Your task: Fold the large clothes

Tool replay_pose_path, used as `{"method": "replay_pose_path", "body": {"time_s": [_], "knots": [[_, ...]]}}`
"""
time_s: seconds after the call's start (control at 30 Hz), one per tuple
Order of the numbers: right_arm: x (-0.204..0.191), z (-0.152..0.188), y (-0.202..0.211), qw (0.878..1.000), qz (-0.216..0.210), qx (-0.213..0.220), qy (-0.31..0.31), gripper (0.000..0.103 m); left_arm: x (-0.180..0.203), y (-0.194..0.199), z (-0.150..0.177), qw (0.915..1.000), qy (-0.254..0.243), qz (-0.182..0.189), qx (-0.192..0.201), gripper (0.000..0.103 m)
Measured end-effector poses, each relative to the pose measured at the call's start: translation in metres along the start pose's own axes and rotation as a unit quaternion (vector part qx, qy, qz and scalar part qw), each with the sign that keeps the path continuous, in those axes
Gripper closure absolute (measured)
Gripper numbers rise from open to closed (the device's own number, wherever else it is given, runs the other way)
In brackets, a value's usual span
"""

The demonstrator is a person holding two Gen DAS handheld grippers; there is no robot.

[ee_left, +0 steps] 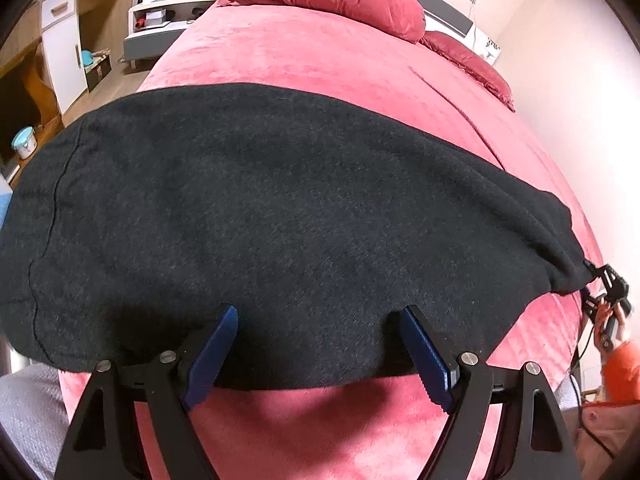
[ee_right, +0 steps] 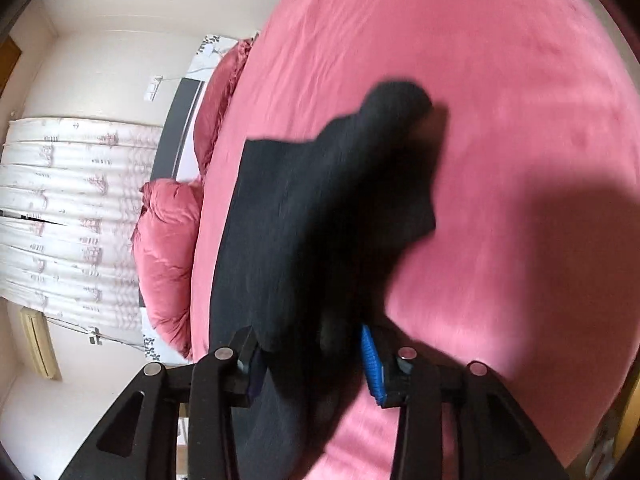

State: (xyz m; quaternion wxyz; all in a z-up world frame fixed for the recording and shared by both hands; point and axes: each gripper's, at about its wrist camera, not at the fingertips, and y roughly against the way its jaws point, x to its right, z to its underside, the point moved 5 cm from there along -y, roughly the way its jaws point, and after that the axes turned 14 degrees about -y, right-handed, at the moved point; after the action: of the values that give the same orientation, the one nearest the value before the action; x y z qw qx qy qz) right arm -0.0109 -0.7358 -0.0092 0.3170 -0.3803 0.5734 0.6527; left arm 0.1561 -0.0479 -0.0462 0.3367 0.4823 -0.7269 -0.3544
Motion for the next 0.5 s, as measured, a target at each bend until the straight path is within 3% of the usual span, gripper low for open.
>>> {"method": "replay_pose_path", "body": {"time_s": [0.13, 0.3, 0.43, 0.5], "knots": [[-0.008, -0.018, -0.001, 0.999, -0.014, 0.031, 0.009, 0.061, 0.012, -0.009, -0.019, 0.9994, -0.022, -0.024, -0.010, 0.019], [-0.010, -0.037, -0.012, 0.998, -0.013, 0.055, -0.025, 0.061, 0.031, -0.027, -0.045, 0.9943, -0.045, -0.092, -0.030, 0.004], [-0.014, -0.038, -0.019, 0.998, 0.026, 0.059, -0.009, 0.075, 0.040, -0.048, -0.056, 0.9913, -0.028, -0.120, -0.046, 0.000], [-0.006, -0.040, -0.013, 0.998, 0.024, 0.057, -0.016, 0.078, 0.043, -0.054, -0.059, 0.9904, -0.023, -0.128, -0.049, 0.000]]}}
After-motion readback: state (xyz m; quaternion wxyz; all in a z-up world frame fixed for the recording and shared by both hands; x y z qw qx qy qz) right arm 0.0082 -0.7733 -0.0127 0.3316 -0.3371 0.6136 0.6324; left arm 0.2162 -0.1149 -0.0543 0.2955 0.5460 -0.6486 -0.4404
